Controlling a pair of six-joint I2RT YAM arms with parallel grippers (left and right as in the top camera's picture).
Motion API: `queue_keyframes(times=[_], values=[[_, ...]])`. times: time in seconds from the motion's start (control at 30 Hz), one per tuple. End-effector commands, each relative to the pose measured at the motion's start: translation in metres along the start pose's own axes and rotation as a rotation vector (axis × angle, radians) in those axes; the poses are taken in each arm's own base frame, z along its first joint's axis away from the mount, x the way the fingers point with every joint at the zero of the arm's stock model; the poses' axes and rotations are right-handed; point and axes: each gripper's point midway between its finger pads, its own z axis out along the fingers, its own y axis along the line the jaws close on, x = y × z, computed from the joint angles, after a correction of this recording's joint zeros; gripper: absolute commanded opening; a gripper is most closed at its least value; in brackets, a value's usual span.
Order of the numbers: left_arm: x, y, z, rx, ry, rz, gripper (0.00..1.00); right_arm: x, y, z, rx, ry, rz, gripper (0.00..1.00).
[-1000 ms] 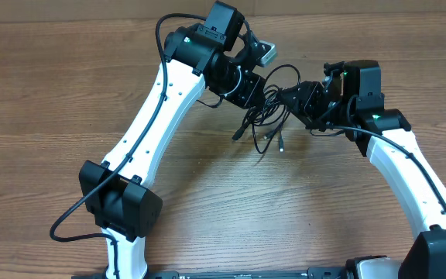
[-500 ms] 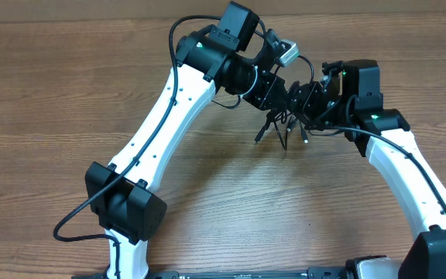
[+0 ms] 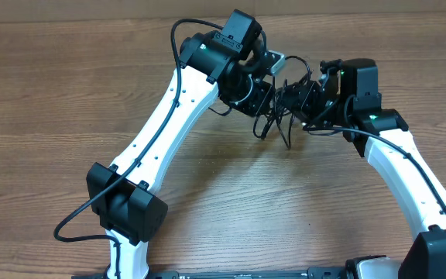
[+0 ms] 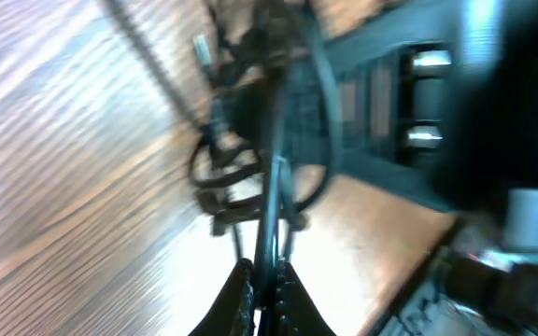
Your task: Untangle cables
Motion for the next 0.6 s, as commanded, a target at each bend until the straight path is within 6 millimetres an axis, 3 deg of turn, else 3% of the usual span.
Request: queue_keyframes(times=[0.0, 0.17, 0.33, 0.57], values=[[-0.003, 0.02, 0.002, -0.125, -0.012, -0.07, 0.05, -0.005, 0.024, -0.009, -0.078, -0.005, -0.028, 0.04], [-0.005, 0.019, 0.002, -0.121, -0.022, -0.089, 0.09, -0.002, 0.03, -0.01, -0.112, 0.015, -0.017, 0.04], [-0.011, 0.014, 0.004, -0.107, -0.044, -0.114, 0.21, -0.001, 0.052, -0.013, -0.212, 0.036, -0.065, 0.04], [-0.019, -0.005, 0.005, -0.001, -0.07, -0.095, 0.27, -0.001, 0.052, -0.013, -0.213, 0.038, -0.052, 0.04]])
